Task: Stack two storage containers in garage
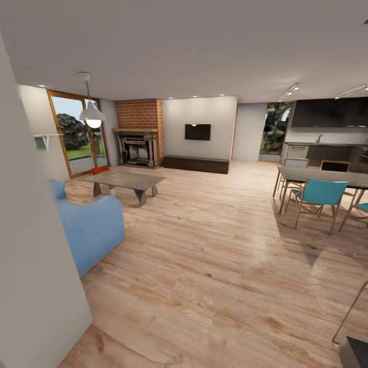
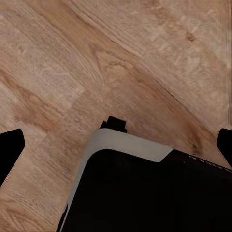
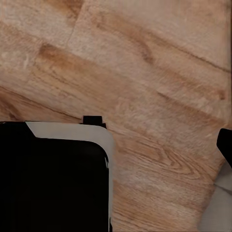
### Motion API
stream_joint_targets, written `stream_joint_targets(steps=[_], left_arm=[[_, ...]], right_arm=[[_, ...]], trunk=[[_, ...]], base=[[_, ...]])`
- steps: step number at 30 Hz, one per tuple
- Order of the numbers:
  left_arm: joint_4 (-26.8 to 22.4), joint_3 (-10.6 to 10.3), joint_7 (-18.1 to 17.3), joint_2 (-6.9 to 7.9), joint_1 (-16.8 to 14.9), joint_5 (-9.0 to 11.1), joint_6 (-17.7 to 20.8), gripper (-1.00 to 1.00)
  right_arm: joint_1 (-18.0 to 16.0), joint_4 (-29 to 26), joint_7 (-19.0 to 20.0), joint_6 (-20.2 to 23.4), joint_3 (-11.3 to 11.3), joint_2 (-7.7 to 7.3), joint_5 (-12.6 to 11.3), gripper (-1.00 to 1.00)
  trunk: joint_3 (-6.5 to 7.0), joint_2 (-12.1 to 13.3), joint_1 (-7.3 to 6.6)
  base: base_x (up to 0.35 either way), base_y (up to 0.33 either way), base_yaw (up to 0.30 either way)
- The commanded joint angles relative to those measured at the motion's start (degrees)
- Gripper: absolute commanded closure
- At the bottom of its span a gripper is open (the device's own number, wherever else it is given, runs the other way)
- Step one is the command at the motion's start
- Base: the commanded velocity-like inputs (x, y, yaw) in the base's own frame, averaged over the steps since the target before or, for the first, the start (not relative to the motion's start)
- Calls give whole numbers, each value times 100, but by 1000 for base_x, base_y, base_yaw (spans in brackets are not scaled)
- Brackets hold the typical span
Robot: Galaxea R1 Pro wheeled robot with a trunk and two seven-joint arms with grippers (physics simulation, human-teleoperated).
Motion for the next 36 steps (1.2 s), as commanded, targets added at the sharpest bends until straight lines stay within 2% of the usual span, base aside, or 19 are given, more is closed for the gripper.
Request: stream_joint_targets(steps=[1, 7, 36], left_arm=[[1, 5, 8, 2, -3, 20, -16, -100], [1, 5, 8, 3, -3, 18, -19, -100], [-4, 5, 8, -16, -3, 11, -17, -100]], right_arm=[[-8, 17, 0, -26, 49, 4, -40, -100], [-8, 17, 1, -26, 53, 4, -38, -100], [-8, 17, -2, -26, 68, -26, -34, -100]], trunk=[[-8, -5, 4], [-8, -5, 4], [-8, -5, 4]], base=[[326, 0, -284], [326, 0, -221], [326, 0, -3]])
